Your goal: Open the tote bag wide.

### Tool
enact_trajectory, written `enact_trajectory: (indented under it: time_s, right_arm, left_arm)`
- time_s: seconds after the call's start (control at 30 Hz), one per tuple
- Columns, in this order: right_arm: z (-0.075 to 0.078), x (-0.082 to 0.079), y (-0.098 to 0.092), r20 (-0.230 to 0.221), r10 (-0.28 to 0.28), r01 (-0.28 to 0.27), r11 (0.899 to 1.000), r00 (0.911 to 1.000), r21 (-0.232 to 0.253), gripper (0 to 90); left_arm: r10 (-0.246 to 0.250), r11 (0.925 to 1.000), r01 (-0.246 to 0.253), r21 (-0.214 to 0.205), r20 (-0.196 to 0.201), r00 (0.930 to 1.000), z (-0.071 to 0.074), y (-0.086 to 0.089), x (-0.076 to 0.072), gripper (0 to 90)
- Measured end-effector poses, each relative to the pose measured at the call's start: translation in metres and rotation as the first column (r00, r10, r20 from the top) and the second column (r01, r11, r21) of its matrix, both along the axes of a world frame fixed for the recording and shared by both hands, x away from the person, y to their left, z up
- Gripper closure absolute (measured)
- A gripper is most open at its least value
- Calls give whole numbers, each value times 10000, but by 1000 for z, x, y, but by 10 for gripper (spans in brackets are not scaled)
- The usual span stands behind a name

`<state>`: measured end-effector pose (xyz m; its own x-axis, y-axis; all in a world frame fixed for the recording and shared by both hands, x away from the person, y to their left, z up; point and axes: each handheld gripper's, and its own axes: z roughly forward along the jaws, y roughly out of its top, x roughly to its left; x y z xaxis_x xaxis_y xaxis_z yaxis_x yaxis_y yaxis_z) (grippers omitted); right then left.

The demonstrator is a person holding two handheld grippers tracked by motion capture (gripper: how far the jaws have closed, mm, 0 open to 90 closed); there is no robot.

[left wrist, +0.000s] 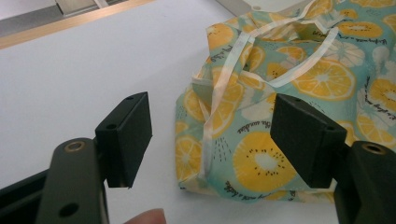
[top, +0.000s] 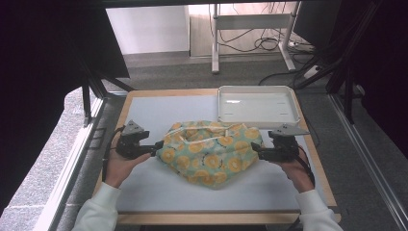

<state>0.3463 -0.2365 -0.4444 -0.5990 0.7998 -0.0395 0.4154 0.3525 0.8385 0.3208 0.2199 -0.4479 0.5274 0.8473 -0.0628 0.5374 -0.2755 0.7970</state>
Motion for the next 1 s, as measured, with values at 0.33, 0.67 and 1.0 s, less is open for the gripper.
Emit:
enact_trajectory:
  time_s: [0.33, 0.67, 1.0]
  right_arm:
    - [-1, 1, 0, -14, -70, 70, 9999, 10000, -142, 206]
    - [-1, 1, -2, -7, -170, 170, 9998, 9999, -142, 206]
    - [-4, 3, -5, -137, -495, 492, 9986, 9987, -213, 199]
  left_arm:
    - [-199, 9993, 203, 314, -107, 9997, 0, -18, 20, 308]
    - [-555, 9962, 584, 651, -459, 9974, -6, -30, 37, 326]
    - [-878, 9920, 937, 841, -716, 9936, -21, -38, 53, 453]
